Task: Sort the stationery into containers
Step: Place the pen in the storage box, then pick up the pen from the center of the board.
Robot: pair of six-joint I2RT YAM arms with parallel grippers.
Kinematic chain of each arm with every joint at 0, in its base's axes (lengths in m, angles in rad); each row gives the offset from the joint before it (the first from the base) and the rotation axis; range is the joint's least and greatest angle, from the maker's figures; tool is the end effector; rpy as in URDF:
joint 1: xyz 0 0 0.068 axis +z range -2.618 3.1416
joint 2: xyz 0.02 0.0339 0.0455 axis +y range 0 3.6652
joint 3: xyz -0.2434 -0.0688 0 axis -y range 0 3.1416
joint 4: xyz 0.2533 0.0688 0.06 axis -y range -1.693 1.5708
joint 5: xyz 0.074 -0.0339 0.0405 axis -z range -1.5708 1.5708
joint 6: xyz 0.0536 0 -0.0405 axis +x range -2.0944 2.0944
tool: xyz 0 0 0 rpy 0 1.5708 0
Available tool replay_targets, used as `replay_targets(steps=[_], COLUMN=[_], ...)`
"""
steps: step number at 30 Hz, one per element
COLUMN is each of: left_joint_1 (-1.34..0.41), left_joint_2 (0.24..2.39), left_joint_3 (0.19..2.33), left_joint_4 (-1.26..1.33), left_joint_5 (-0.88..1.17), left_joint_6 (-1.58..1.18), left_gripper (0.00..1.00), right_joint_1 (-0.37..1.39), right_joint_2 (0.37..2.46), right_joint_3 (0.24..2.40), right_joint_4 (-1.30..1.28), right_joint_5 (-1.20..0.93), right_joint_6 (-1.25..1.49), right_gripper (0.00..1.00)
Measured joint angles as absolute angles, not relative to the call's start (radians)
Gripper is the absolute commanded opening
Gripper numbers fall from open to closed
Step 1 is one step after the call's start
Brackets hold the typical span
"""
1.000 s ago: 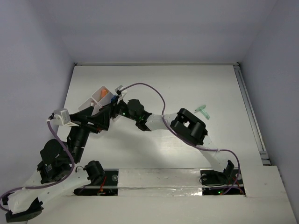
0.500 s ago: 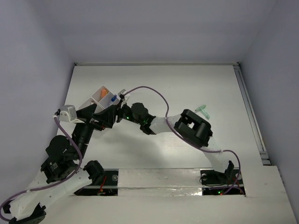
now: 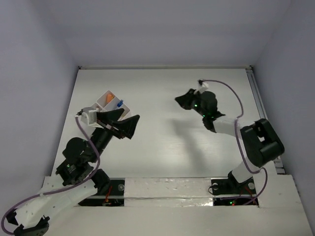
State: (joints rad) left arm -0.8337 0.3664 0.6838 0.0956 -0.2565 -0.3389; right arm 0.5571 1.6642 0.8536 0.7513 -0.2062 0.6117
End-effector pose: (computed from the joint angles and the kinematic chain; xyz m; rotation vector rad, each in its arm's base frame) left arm 0.0974 -0.0871 0.3873 0.0640 1.2161 -0.8830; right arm 0.3227 0.2139 0.2061 -0.1214 1.7338 1.0487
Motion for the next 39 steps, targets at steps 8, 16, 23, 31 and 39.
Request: replay_targets(steps=[8, 16, 23, 31, 39], left_joint_1=[-0.836, -0.843, -0.843, -0.843, -0.843], left_joint_2=[0.59, 0.67, 0.664, 0.664, 0.651], left_joint_3=[0.488, 0.452, 0.432, 0.385, 0.366], left_joint_4=[0.347, 0.444, 0.519, 0.577, 0.599], left_joint_5=[-0.023, 0.049, 0.084, 0.101, 0.101], left_joint_6=[-0.464, -0.489, -0.5, -0.503, -0.503], left_gripper=[0.99, 0.99, 0.99, 0.99, 0.99], right_joint_1=[0.387, 0.193, -0.058, -0.119, -0.119], right_joint_2=[1.332, 1.106, 1.1, 1.318, 1.365], right_joint_3=[0.662, 0.623, 0.528, 0.529, 0.546], right_joint_4=[0.25, 0.054, -0.032, -0.016, 0.029], right_joint_5=[-0.007, 0.144, 0.036, -0.186, -0.255], right_joint_6=[0.622, 0.533, 0.52, 0.514, 0.492], right_gripper=[0.46, 0.63, 0.79, 0.74, 0.74])
